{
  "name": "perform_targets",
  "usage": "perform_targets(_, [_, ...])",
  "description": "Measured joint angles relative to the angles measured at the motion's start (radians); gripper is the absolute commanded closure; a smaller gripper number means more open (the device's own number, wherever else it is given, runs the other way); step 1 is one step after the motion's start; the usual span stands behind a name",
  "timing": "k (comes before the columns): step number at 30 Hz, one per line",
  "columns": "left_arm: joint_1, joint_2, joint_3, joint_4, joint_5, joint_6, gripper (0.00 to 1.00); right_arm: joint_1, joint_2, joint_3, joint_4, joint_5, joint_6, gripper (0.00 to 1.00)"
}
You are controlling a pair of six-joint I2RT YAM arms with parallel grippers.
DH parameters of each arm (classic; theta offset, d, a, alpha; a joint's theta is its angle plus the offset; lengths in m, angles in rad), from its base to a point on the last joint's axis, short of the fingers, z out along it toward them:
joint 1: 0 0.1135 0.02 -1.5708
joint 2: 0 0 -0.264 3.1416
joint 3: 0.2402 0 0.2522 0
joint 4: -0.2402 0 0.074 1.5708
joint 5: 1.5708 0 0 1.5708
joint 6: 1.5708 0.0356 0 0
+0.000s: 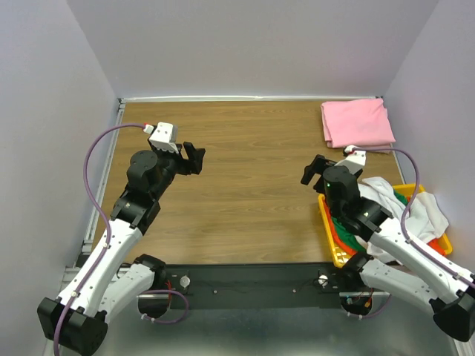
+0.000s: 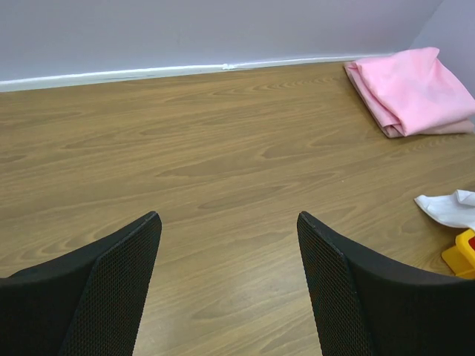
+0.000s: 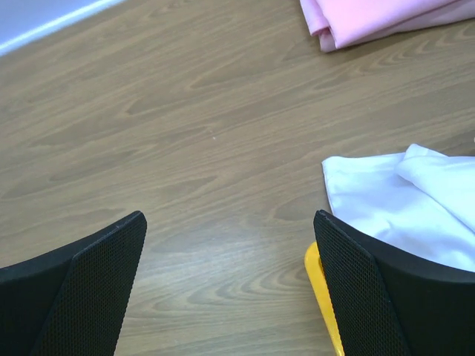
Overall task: Fold and stack the t-shirts
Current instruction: Grab the tshirt from the pile
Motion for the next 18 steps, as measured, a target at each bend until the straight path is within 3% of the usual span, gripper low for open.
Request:
perform_targets(10, [0.000,-0.001,0.000,-0.001,0.001,0.003,0.18,-0.025,0.158,0.052,-0.130,0.013,0.037,0.00])
perform_targets(15, [0.000,-0.001,0.000,-0.002,0.015,0.003,0.18,-0.209,0.194,0.067,-0.209,0.024,0.059,0.00])
perform_targets(18, [0.000,-0.001,0.000,-0.002,0.026,0.003,0.18,-0.393,0.185,0.067,-0.229,0.019,0.056,0.00])
